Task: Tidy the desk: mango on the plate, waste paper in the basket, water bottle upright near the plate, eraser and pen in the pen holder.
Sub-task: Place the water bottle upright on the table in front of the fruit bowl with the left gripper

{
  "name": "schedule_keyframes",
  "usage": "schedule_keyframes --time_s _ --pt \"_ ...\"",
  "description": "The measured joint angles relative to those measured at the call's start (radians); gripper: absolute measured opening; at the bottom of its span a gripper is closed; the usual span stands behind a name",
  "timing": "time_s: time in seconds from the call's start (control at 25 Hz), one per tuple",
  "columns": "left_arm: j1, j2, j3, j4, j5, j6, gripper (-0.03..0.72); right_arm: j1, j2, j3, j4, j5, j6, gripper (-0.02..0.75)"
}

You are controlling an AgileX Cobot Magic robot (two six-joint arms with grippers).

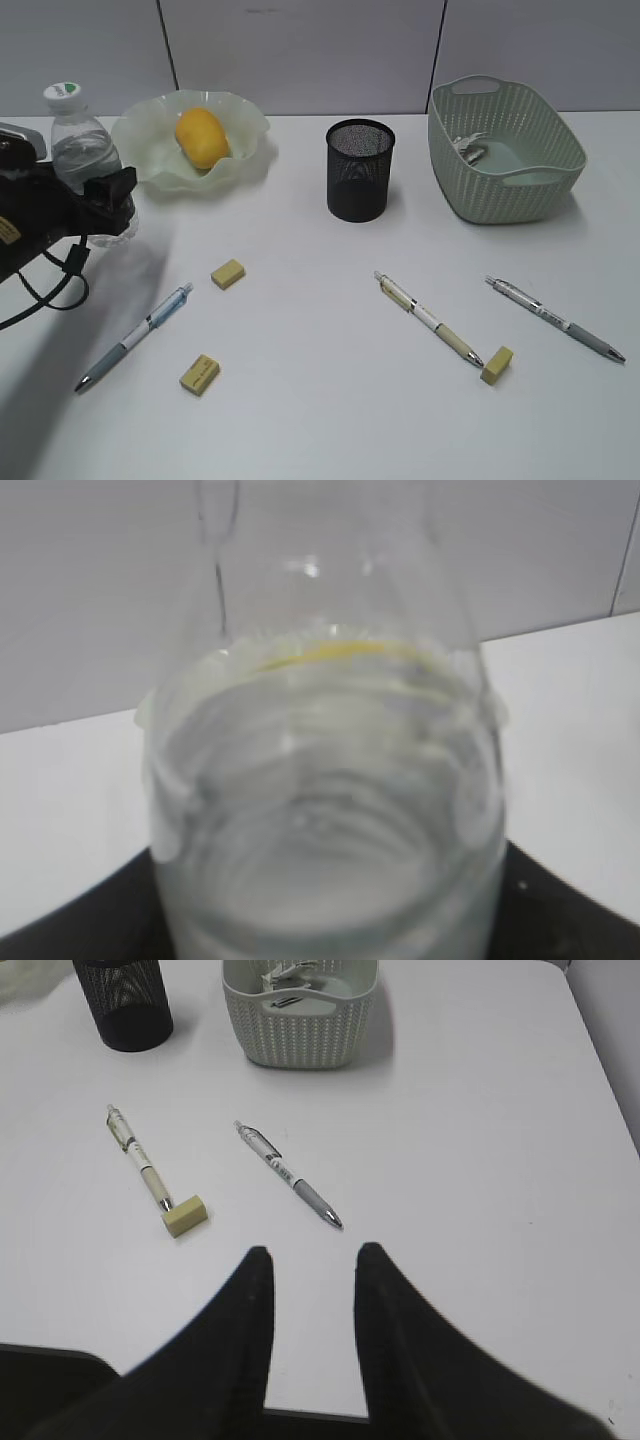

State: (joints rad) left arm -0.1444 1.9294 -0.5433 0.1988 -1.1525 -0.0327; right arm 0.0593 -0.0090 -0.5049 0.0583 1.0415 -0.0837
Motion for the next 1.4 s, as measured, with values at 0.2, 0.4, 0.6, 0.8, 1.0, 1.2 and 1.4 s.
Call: schedule_keyframes --time_s 0.2,0.4,0.6,0.8,1.0,1.2,1.4 --pt "0.002 0.079 -0.068 0.0 -0.004 0.0 0.485 0.0 0.0 0.0 0.0 0.0 0.0 0.238" --pt "0.002 0.17 -0.164 0.024 -0.005 -0.001 0.485 0.0 0.0 0.0 0.0 0.0 0.0 0.238" --pt "0.002 0.227 -0.22 0.054 -0.009 -0.016 0.485 0.0 0.0 0.0 0.0 0.0 0.0 0.238" --pt "0.003 0.236 -0.22 0.055 -0.012 -0.018 0.485 0.0 0.0 0.0 0.0 0.0 0.0 0.239" --pt "0.003 0.236 -0.201 0.052 -0.03 -0.03 0.499 0.0 0.0 0.0 0.0 0.0 0.0 0.24" --pt "0.003 0.236 -0.187 0.037 -0.048 -0.045 0.61 0.0 0.0 0.0 0.0 0.0 0.0 0.24" --pt "0.003 0.236 -0.185 0.024 -0.052 -0.046 0.636 0.0 0.0 0.0 0.0 0.0 0.0 0.239"
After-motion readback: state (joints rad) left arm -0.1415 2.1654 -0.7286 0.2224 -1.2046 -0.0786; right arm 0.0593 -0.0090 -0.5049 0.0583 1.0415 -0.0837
